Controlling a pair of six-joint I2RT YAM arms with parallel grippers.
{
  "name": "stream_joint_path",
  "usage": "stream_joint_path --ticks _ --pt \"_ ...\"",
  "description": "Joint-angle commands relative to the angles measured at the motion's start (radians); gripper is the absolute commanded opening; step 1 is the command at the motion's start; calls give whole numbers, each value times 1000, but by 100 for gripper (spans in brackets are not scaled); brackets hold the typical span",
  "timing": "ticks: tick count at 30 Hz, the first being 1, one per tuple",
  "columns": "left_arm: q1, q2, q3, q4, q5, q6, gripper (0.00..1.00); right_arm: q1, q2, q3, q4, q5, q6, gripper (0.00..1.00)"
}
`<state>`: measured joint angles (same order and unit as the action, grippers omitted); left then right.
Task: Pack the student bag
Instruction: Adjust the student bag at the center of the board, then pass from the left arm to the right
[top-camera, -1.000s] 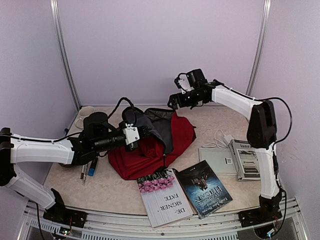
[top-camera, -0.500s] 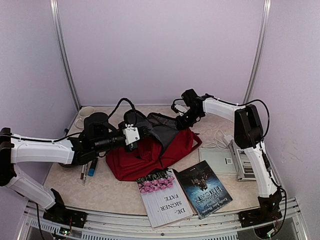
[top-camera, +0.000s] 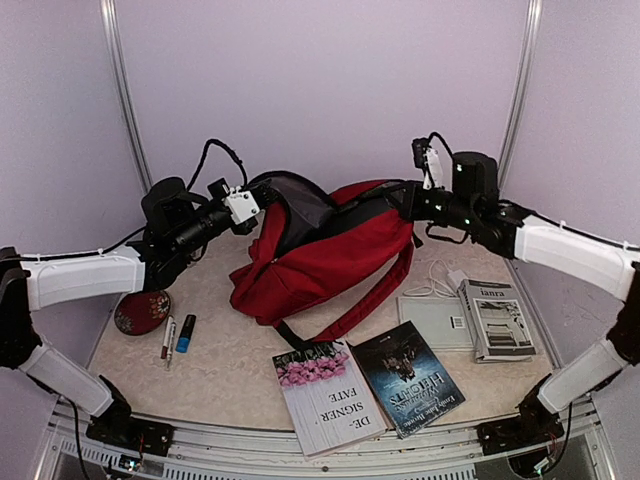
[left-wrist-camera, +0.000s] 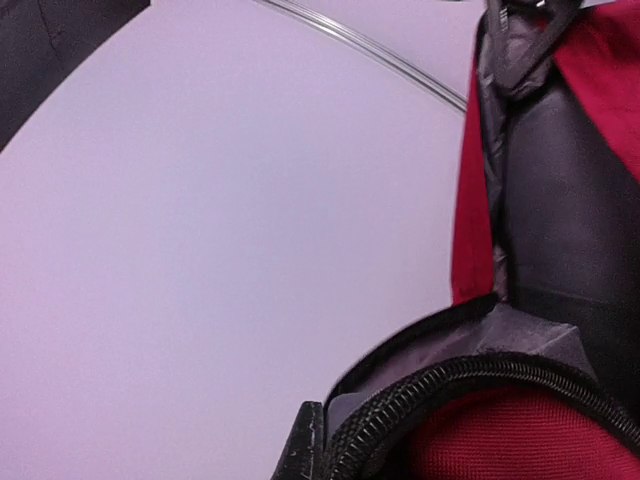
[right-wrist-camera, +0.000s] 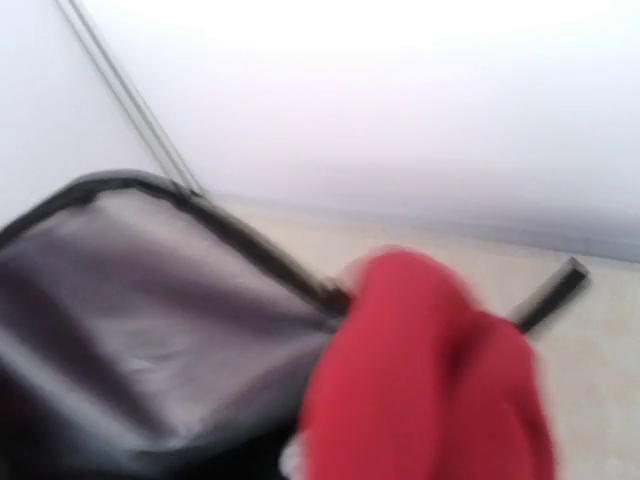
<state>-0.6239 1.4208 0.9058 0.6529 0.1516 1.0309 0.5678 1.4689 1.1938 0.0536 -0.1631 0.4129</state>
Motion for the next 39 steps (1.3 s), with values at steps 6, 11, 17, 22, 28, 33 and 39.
stream_joint_path --ticks 6,11,17,22,28,33,39 --pt "11 109 22 79 162 44 12 315 -123 -500 358 397 405 11" --pt "-26 145 -65 54 198 11 12 352 -186 -583 153 419 433 78" --pt "-63 154 -106 24 221 10 7 269 -350 -449 -27 272 -256 100" --pt "-70 156 -107 46 227 0 6 48 -253 -239 -117 -364 -641 100" --pt "-81 139 -97 26 225 1 6 12 49 51 -245 -481 -905 100" --pt "-82 139 -97 11 217 9 5 -14 326 302 -365 -541 -940 94" --pt "-81 145 -96 11 214 9 5 -20 490 421 -434 -558 -933 74"
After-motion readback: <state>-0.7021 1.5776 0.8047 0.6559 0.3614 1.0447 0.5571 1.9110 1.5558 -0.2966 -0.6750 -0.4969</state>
